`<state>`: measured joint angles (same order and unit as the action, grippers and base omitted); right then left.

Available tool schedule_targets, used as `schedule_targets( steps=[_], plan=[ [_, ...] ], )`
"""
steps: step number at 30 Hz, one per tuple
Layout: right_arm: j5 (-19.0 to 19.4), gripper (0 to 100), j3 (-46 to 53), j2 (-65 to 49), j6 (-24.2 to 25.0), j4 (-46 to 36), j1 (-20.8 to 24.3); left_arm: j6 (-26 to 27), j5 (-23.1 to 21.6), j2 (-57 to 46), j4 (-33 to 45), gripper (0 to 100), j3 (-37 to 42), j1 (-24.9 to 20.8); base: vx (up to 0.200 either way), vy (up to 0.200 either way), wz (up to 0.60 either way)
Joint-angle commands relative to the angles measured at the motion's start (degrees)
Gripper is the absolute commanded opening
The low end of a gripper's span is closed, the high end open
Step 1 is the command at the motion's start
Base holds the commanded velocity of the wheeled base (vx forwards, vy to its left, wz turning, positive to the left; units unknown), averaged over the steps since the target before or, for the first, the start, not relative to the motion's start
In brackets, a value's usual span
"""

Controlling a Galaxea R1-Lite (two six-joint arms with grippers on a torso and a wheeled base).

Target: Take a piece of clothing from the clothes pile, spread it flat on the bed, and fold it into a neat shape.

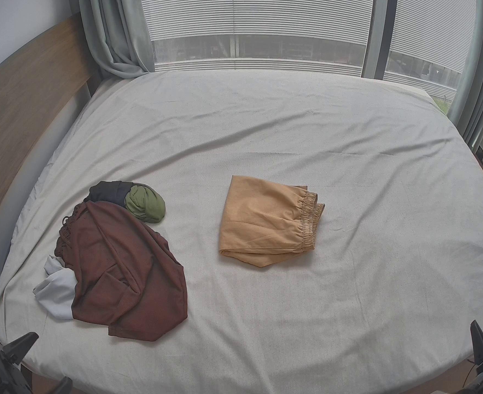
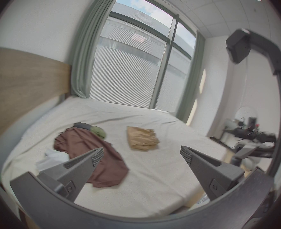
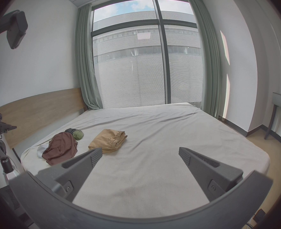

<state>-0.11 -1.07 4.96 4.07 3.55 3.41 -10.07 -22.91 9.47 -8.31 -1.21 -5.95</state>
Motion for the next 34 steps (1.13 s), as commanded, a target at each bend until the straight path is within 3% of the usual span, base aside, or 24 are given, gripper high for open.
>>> schedule_targets(
  steps=[1, 5, 8, 10, 13, 14, 18, 22, 34],
  plan=[
    [-0.15, 100, 0.55, -4.96, -1.43, -1.35, -4.03, 6.11, 7.61, -4.46, 5.15, 100, 1.12, 2.17, 0.000, 0.000, 0.00],
    [0.02, 100, 1.07, -4.61, -0.82, 0.58, -3.85, 6.73, 9.63, -8.51, 4.89, 100, 1.12, 6.56, 0.000, 0.000, 0.00],
    [1.08, 100, 1.07, -4.61, -1.26, 0.58, -3.85, 7.34, 10.87, -9.47, 4.62, 100, 1.21, 6.04, 0.000, 0.000, 0.00],
    [4.24, 100, 1.07, -4.61, -1.52, 0.58, -3.85, 6.73, 13.06, -9.47, 4.71, 100, 1.21, 5.95, 0.000, 0.000, 0.00],
    [4.77, 100, 1.07, -4.61, -1.70, 0.76, -3.94, 6.91, 15.08, -9.38, 4.80, 100, 1.21, 6.04, 0.000, 0.000, 0.00],
    [3.71, 100, 1.07, -4.61, -1.43, 0.85, -3.94, 8.75, 18.69, -9.38, 4.97, 100, 1.21, 6.04, 0.000, 0.000, 0.00],
    [-0.94, 100, 1.07, -4.61, -1.17, 0.76, -3.94, 10.51, 22.29, -9.30, 9.02, 100, 1.12, 6.04, 0.000, 0.000, 0.00],
    [-1.21, 100, 0.98, -4.61, -3.46, -4.87, -3.76, 10.60, 22.38, -9.21, 8.31, 100, 1.12, 5.77, 0.000, 0.000, 0.00],
    [-0.24, 100, 1.07, -4.70, -3.98, -3.37, -3.76, 10.07, 22.38, -9.38, 8.31, 100, 1.21, 5.95, 0.000, 0.000, 0.00]
  ],
)
